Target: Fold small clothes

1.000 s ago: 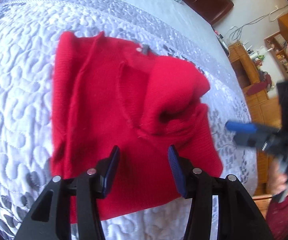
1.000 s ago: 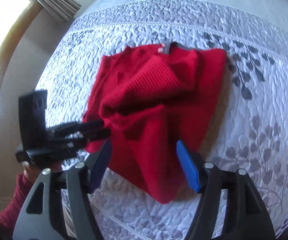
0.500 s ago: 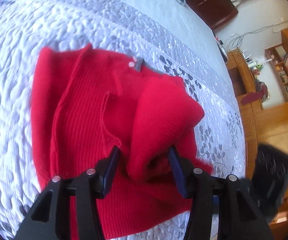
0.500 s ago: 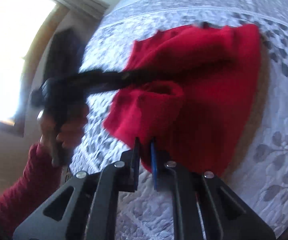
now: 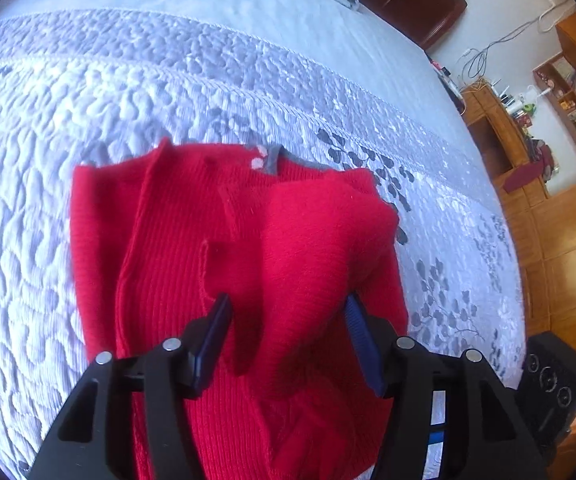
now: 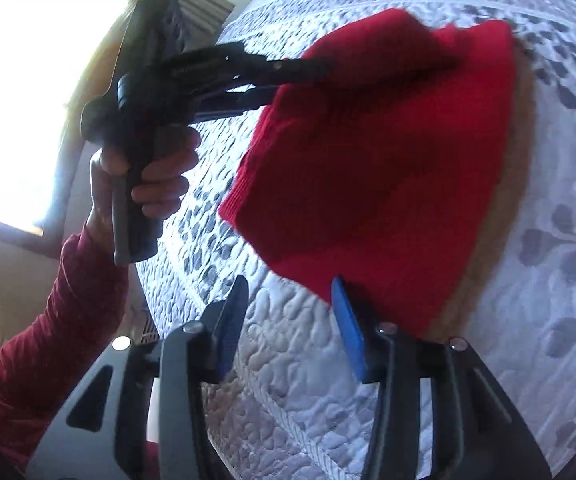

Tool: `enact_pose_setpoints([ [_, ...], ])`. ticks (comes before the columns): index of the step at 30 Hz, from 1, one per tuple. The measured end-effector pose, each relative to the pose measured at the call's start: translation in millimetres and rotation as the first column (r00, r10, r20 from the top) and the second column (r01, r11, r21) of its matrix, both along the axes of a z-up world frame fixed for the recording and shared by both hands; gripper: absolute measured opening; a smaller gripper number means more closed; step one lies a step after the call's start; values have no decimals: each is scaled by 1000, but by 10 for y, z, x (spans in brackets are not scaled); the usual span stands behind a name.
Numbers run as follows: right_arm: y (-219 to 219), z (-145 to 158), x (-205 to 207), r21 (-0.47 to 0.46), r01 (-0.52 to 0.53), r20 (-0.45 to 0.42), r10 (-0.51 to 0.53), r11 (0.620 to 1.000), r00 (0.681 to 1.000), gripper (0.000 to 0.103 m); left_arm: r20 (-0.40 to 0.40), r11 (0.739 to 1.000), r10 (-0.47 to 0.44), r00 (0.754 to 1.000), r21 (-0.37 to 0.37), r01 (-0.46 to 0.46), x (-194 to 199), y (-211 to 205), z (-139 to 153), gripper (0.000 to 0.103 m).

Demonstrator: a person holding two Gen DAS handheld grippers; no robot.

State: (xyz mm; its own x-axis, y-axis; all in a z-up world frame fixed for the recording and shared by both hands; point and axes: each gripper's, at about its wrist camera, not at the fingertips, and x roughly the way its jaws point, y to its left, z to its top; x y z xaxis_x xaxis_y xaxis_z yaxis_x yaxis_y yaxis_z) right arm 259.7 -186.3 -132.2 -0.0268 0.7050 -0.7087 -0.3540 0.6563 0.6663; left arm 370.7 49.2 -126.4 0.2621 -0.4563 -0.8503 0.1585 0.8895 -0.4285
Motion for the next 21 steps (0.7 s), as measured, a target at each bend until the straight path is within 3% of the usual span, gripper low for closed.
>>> enact_pose_setpoints([
  [2,-56,0,4,-12,13,18,-13,1000,1000,56,4,999,-14,1000,30,13,99,-97,-12,59],
  [6,50,-81,-59,-31,-10,37,12,999,999,59,-3,997,-27,1000,68,27,297,-224,-71,57],
  [7,87,-103,-68,-30,-10,34,11,1000,999,59,-7,998,-26,1000,63,27,322,-229,-86,38],
  [9,130,-147,-65,-22,-4,26,4,1000,1000,59,-33,1000,8,999,20,-7,369,-158,-129,14],
  [11,126,-168,-57,-20,3,26,-3,1000,1000,59,-21,996,86,996,-13,-86,396,26,-145,11],
  [13,101,-186,-52,-15,9,28,-9,1000,1000,59,-24,984,179,984,8,-179,405,262,-190,11],
  [16,42,-205,-38,-18,19,25,-18,1000,1000,58,-36,981,193,981,-13,-194,355,448,-193,16],
  [17,36,-214,-34,-19,23,23,-22,1000,999,58,-29,982,185,982,-28,-186,303,487,-150,22],
  [19,15,-235,-31,-23,30,17,-30,999,999,58,-39,984,155,987,-80,-158,167,546,-64,66],
  [21,-11,-220,-41,-32,32,23,-31,999,999,58,-48,984,129,990,-118,-134,-33,591,0,68],
])
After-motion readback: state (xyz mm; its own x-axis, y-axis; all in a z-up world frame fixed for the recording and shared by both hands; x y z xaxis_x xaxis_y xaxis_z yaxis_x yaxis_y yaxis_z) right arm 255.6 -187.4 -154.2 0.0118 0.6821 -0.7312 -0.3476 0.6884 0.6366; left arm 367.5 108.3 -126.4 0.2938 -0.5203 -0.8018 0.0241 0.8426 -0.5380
